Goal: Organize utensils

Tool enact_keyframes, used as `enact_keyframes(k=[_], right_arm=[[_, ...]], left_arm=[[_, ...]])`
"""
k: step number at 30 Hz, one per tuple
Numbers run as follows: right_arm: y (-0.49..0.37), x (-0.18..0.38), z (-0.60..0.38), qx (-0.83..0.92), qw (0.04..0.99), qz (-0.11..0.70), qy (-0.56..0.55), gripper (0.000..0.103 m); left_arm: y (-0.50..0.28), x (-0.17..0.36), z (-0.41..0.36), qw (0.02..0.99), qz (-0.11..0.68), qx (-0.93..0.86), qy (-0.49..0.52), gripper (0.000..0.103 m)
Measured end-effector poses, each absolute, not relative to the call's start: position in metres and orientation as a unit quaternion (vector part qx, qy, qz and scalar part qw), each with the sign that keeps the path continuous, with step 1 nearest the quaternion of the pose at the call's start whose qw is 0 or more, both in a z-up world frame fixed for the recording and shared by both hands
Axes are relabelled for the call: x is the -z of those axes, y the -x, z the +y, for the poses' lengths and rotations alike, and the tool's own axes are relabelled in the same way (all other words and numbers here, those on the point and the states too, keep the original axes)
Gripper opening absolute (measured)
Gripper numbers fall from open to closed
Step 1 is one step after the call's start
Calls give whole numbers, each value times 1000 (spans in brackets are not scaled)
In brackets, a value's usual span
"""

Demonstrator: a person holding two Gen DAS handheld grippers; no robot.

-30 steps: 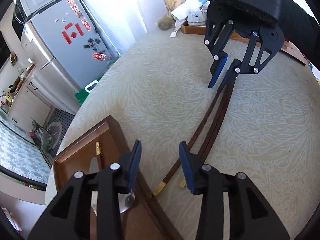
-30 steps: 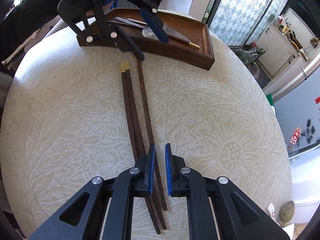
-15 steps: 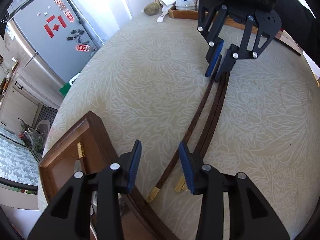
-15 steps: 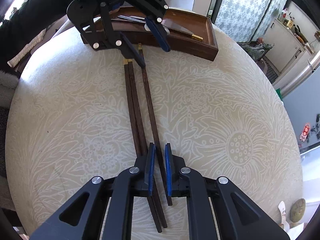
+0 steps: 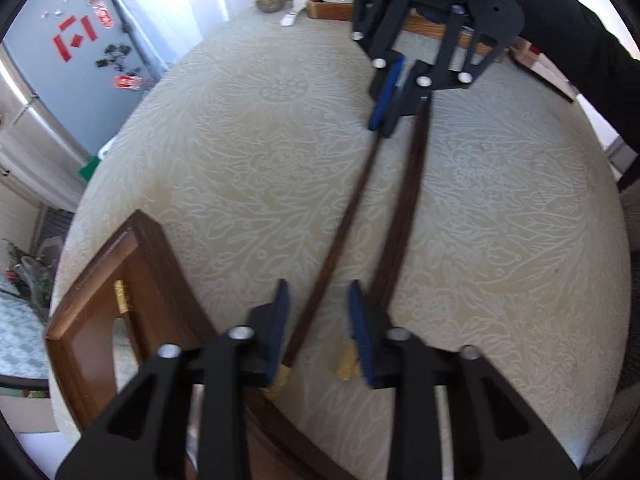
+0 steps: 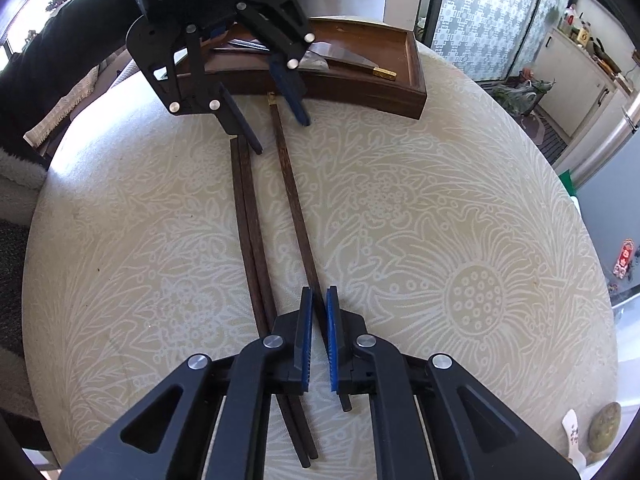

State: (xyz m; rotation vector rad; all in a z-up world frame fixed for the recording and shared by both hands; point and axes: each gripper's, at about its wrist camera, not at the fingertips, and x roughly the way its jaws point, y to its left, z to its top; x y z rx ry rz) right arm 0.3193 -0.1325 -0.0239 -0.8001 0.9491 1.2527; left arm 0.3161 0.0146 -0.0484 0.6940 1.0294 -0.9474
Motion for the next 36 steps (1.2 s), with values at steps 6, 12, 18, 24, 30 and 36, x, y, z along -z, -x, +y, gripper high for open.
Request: enact_keyframes(k=[6,12,18,24,30,36], right_arm=[[-320,24,-132,-543,645,403,355,6],[-318,17,-133,-535,650,397,364,0],[-319,20,-138,-521,657,399,373,1],[-309,2,-132,-502,690,343,393,32],[-297,-14,-117,-498,694,309,417,57],[-295,-8,-82,-500,674,313,444,33]], left_arm=[[-314,50,15,712,460,428,-313,9],[-310,44,20,725,447,428,-303,5],[-309,41,19,729,443,424,-304,5],[-304,32,25,727,441,434,-298,5],[-292,18,36,736,430,427,-300,5],[-275,-1,55,749,419,419,-295,5]])
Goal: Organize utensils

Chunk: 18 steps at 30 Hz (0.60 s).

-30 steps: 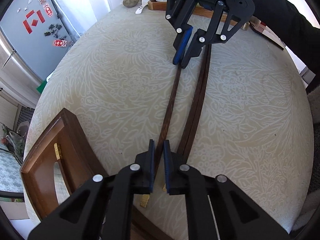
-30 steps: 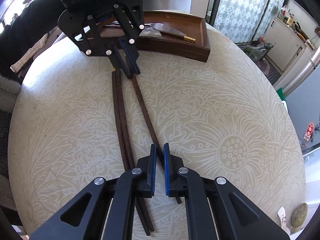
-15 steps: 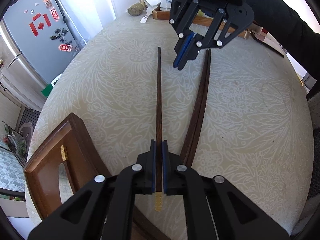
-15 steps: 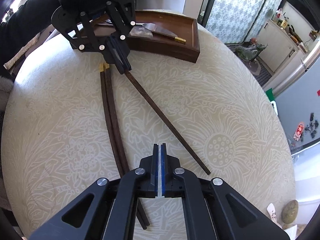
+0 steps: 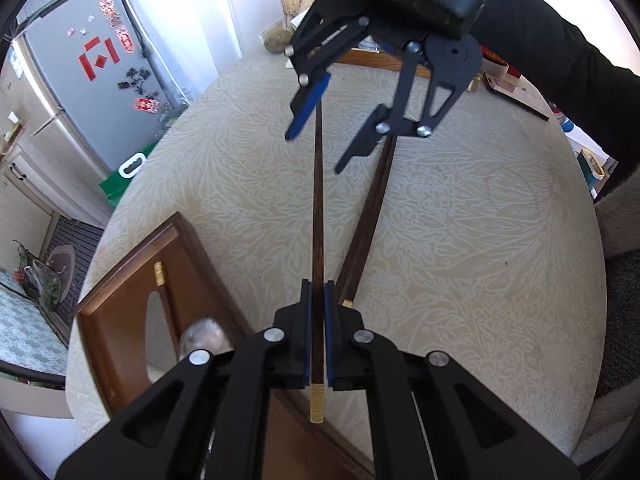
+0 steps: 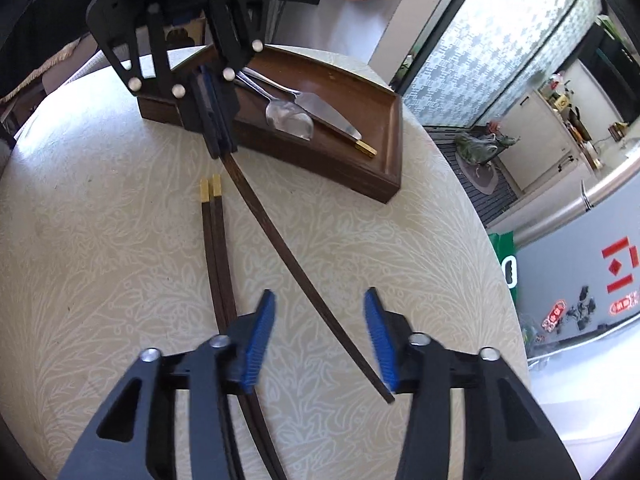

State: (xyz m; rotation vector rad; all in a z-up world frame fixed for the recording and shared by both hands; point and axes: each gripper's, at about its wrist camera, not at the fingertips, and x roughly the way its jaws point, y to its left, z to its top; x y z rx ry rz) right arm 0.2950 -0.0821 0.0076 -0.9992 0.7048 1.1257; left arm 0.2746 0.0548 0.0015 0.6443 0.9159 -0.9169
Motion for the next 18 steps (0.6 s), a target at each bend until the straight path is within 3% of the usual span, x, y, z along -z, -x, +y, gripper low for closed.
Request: enact_keyframes(k=[5,18], right_arm=[[-291,-11,-43,-501,664,294,470,16],[-305,-2,56,-502,652,251,511,17]], left_arm=[[-261,-14,82,765,417,394,-293,6],[-262,-1,162,796,436,311,-280,6]])
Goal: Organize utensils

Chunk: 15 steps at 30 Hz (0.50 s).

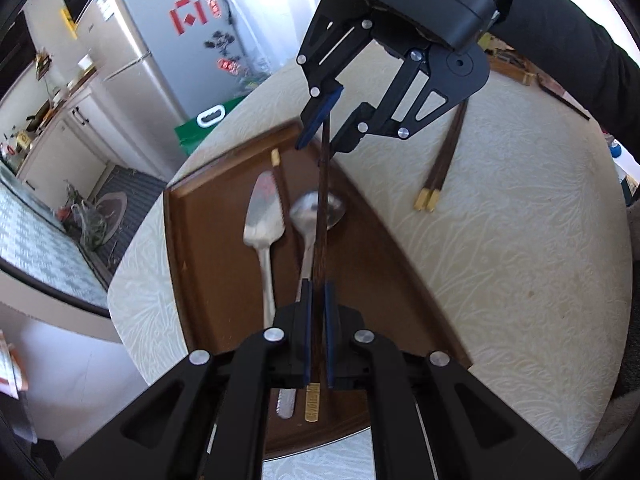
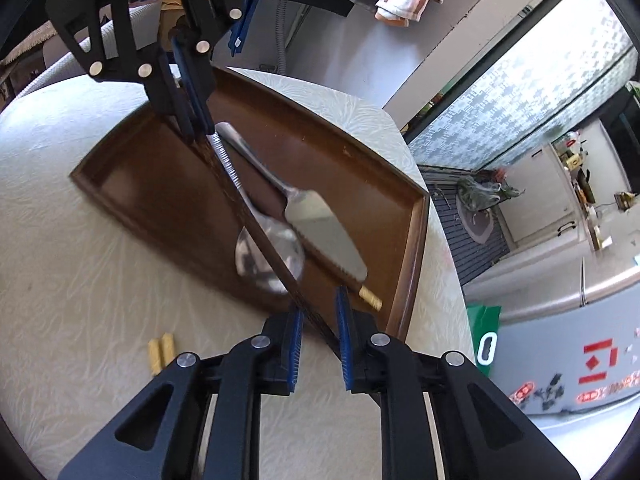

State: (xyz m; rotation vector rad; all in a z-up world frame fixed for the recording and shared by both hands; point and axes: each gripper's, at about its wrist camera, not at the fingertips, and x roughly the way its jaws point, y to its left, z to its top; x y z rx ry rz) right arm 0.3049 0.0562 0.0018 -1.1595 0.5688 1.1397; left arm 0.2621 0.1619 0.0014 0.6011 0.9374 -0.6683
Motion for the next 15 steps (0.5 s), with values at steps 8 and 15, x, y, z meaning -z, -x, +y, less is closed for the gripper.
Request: enact_keyframes(k=[8,15], right_arm=[[-311,3,61,-474,672,222,524,78],[-294,-29,-16,-503,698,256,440,54]], left_arm=[[-267,21,176,817,415,247,-316,95],[-247,-2,144,825,382,279,-310,95]])
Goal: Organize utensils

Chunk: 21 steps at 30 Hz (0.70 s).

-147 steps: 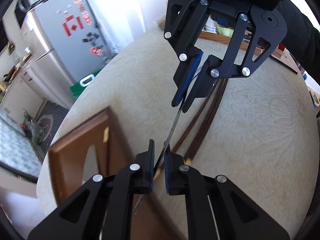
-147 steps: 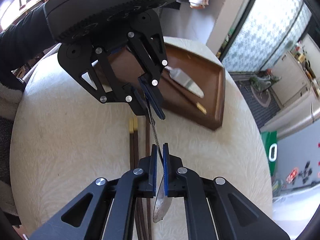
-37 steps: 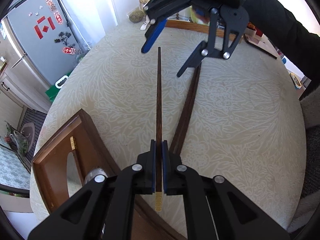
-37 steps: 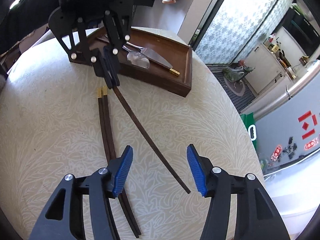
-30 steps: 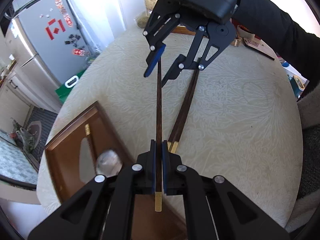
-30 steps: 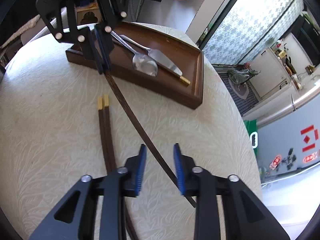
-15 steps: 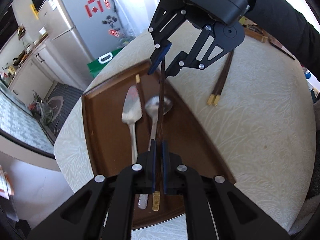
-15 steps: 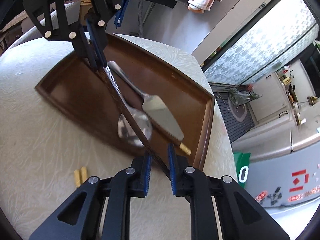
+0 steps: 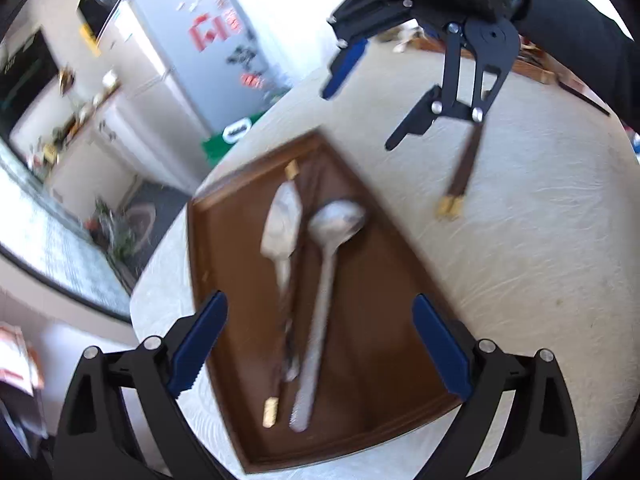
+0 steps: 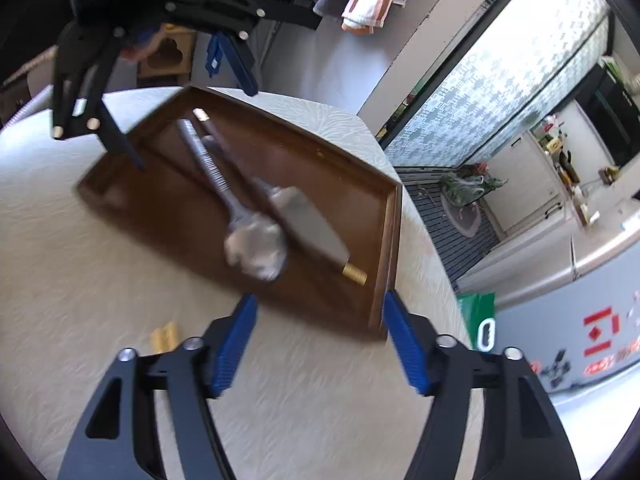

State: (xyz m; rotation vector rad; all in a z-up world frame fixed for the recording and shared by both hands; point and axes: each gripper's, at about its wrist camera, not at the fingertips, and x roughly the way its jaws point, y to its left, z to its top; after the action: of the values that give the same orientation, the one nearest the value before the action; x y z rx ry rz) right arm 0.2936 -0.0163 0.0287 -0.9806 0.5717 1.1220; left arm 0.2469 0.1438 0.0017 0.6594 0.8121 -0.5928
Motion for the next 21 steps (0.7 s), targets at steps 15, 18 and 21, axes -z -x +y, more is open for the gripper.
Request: enact_keyframes(k=[15,18,21], right_arm=[[-249,-1,-158,-475,687,350,424,10],[-245,14,-157,-486,673,361,424,10],[-244,24,-155,-490,665,365,429,10]], left_arm=[[-223,19,27,774,385,377,-332,83],[-223,25,13,760,394,394,-333,83],[-224,28,3,754,399,405,-329,83]])
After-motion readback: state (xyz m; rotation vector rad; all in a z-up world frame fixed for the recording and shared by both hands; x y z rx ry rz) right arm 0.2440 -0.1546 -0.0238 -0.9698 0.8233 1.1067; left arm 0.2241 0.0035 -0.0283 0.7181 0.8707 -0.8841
